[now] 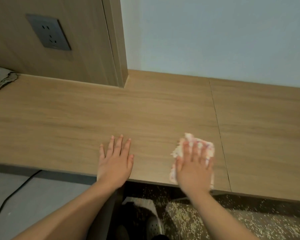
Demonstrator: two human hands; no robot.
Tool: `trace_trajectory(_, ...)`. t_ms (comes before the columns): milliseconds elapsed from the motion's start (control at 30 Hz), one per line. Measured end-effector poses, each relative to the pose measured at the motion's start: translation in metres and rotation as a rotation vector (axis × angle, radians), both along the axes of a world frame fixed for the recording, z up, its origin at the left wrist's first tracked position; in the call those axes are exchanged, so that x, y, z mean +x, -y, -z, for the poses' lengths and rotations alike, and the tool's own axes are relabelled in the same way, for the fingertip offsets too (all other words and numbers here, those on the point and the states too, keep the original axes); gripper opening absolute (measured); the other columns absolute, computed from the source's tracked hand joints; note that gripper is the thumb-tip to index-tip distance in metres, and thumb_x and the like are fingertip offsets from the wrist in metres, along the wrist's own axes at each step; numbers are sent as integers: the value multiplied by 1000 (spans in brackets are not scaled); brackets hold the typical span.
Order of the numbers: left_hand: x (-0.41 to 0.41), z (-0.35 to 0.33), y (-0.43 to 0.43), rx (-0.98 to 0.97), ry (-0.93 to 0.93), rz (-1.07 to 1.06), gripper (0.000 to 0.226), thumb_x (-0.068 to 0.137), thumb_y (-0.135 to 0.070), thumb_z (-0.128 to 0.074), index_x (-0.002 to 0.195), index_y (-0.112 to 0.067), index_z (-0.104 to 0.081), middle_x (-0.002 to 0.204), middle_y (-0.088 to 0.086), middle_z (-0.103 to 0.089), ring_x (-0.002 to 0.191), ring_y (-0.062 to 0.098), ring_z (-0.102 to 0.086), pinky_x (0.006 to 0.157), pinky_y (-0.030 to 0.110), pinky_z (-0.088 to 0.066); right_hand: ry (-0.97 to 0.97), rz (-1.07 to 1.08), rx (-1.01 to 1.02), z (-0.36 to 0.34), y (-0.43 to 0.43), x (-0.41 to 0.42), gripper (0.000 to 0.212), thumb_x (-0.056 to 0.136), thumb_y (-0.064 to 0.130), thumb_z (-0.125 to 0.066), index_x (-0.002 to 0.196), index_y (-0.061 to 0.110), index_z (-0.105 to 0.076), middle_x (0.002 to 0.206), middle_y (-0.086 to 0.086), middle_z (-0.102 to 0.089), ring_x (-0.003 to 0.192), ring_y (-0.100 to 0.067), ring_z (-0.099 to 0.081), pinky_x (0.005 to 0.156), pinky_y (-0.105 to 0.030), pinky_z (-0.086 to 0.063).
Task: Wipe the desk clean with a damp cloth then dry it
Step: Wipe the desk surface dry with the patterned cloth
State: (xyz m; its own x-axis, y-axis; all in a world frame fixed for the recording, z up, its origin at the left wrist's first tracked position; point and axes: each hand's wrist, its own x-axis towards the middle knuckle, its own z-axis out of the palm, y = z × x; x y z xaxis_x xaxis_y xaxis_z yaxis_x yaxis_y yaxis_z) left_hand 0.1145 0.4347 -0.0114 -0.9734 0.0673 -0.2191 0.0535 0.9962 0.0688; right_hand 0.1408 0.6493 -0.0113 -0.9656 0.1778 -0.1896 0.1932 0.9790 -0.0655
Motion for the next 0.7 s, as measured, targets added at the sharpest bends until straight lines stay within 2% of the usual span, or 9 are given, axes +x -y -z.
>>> trace_trajectory(67,2,-1,-12,-17,14,-67,65,90,-52,5,148,-23,8,156,2,14,141,25,18,113,49,8,-42,-240,-39,1,36,15,59,95,47,-5,148,26,12,154,-9,12,139,-34,16,108,-53,14)
trace_trajectory(133,7,-2,-22,-22,37,-109,63,95,-50,-6,148,-19,10,156,4,16,141,26,19,113,50,8,-57,-437,-143,4,47,27,55,94,45,-25,146,26,-25,151,-5,-27,140,-31,-18,109,-53,-14)
trace_trajectory(167,7,-2,-25,-24,38,-114,64,95,-50,-7,148,-19,10,155,4,16,141,26,19,113,51,8,-60,-466,-126,2,37,28,53,95,45,-26,144,26,-31,148,-3,-34,139,-29,-25,109,-54,-23)
trace_trajectory(233,9,-3,-26,-31,45,-113,63,96,-50,-7,148,-18,11,156,4,16,141,26,19,114,50,7,-79,-436,2,5,-6,23,56,98,47,-8,150,26,-7,155,-6,-13,142,-30,-9,111,-56,-18)
trace_trajectory(300,10,-3,-24,-46,45,-105,63,96,-50,-6,147,-19,12,156,4,16,141,25,19,114,49,7,-2,-217,36,4,-52,15,58,89,51,14,141,30,27,154,-4,18,139,-27,20,114,-50,3)
trace_trajectory(333,10,-2,-24,-48,43,-106,63,96,-50,-6,147,-19,11,156,4,16,141,25,19,114,49,6,10,-84,26,2,-68,11,59,85,53,17,138,32,30,154,-3,20,139,-26,23,115,-47,7)
trace_trajectory(433,10,-2,-25,-22,26,-105,64,96,-51,-8,148,-19,9,156,4,14,142,25,18,114,49,6,-23,42,-41,3,-57,6,54,92,49,4,139,28,22,155,-4,16,140,-27,22,115,-48,5)
trace_trajectory(600,11,-5,-12,21,-9,-57,68,90,-58,-1,149,-24,2,157,-2,6,143,18,10,115,42,-1,-46,-522,-121,5,22,10,55,94,46,-22,142,22,-35,148,-4,-35,138,-29,-25,106,-49,-17)
trace_trajectory(700,8,-5,6,35,-53,22,76,82,-61,3,148,-29,-18,155,-5,-16,143,18,-12,111,44,-15,-66,-561,-27,3,9,-29,58,94,50,0,148,28,3,157,-2,0,140,-26,14,113,-48,3)
